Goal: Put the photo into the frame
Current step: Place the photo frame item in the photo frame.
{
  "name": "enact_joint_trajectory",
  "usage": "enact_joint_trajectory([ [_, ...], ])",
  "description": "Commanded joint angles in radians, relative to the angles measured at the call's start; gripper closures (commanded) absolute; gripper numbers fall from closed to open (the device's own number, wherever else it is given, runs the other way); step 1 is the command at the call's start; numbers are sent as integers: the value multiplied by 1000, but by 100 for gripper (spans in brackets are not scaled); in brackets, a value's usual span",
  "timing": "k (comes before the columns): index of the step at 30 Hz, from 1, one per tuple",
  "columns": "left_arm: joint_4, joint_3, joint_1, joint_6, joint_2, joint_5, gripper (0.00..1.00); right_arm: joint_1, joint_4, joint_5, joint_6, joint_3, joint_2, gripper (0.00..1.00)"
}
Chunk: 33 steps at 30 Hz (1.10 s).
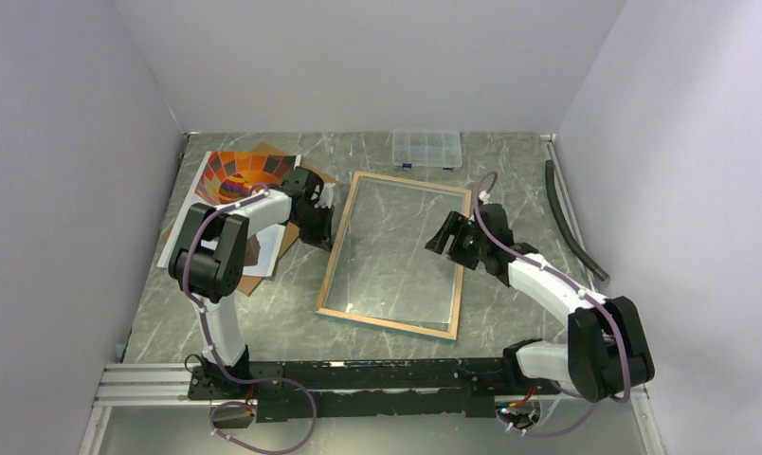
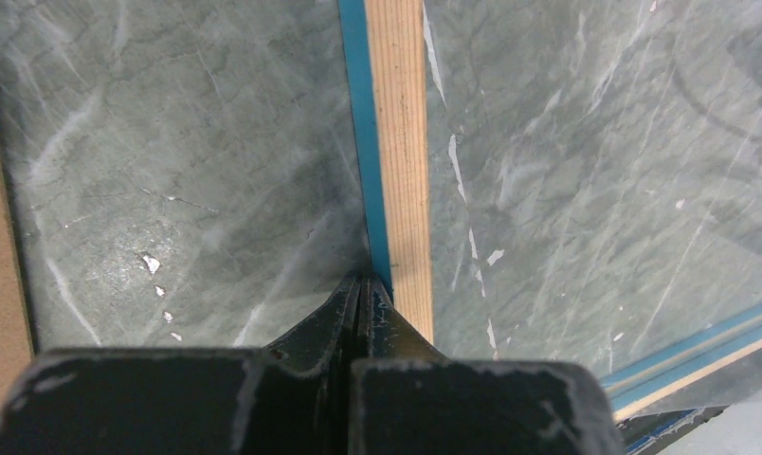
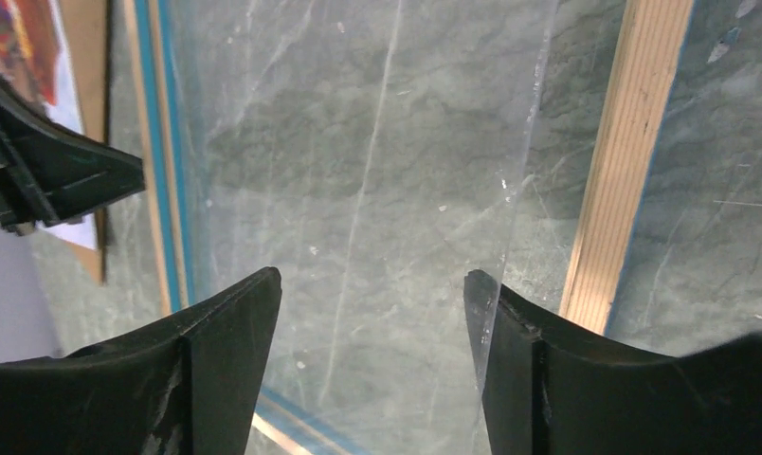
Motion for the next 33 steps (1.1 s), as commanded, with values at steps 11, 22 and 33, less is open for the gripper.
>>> enact_joint_trajectory([
  [11, -14, -33, -11, 20, -18, 5, 97, 117, -307, 293, -133, 222, 122, 17],
  [22, -17, -33, -9, 26, -29, 4, 97, 117, -329, 296, -160, 255, 151, 12],
  [33, -31, -23, -7, 26, -35, 6, 97, 118, -315, 275, -155, 253, 132, 13],
])
